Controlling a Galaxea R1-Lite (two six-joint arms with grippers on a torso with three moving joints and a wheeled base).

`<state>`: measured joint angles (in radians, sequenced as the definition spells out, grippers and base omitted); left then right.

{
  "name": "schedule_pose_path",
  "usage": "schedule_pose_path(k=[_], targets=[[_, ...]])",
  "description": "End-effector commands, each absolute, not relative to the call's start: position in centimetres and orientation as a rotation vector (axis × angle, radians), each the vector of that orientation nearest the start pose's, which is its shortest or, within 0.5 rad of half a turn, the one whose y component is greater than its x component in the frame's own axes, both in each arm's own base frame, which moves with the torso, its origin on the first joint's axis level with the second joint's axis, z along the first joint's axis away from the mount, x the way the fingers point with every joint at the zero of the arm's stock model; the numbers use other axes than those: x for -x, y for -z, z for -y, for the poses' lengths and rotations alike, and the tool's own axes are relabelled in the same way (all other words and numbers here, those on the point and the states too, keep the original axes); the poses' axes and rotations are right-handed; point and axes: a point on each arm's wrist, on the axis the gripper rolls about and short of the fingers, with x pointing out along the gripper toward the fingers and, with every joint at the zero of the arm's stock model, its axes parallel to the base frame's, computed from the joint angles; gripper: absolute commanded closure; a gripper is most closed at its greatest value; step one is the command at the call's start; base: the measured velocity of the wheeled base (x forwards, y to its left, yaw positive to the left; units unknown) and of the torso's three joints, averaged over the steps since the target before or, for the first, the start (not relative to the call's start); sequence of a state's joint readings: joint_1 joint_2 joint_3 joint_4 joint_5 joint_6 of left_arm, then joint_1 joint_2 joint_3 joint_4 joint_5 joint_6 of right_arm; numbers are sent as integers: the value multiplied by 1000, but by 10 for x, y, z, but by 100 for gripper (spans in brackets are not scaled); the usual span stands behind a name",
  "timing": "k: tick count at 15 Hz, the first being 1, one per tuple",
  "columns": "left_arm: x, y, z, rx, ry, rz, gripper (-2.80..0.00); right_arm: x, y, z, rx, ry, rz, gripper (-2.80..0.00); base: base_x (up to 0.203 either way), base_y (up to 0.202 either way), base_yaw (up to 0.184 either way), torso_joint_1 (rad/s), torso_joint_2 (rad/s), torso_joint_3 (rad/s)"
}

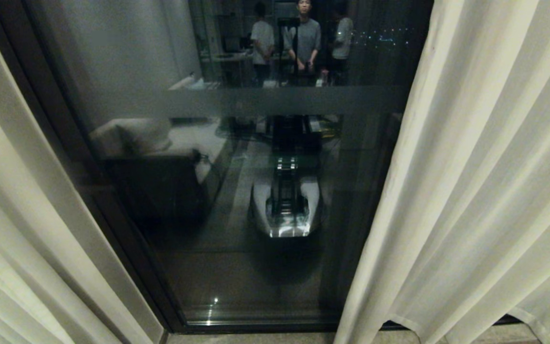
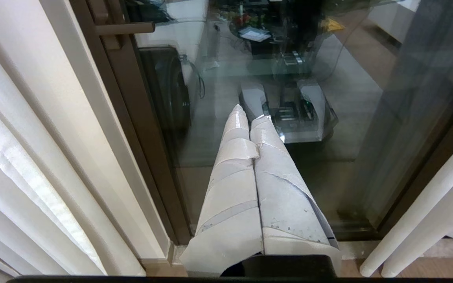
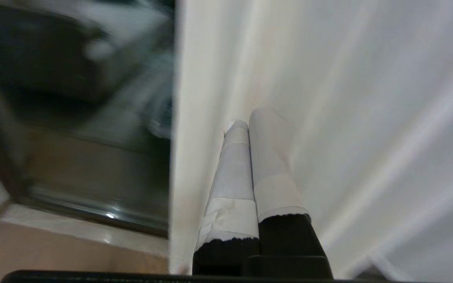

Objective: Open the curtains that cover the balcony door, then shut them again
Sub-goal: Pull the inner curtains open on both sides

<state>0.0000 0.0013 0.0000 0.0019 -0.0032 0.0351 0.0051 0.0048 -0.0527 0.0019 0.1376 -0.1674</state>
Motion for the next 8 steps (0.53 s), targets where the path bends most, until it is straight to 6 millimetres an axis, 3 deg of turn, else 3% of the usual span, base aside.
schedule_pose_path(k=[1,5,8], targets=[[23,-75,0,-35,3,-1,0,26,-102,-4,172,-179,59,0,0,0,0,0,0,0],[23,-75,0,-35,3,-1,0,15,-131,-5,166,-224,26,0,0,0,0,0,0,0],[23,-75,0,-35,3,-1,0,-7,-163,-5,157,-251,25,0,0,0,0,0,0,0]])
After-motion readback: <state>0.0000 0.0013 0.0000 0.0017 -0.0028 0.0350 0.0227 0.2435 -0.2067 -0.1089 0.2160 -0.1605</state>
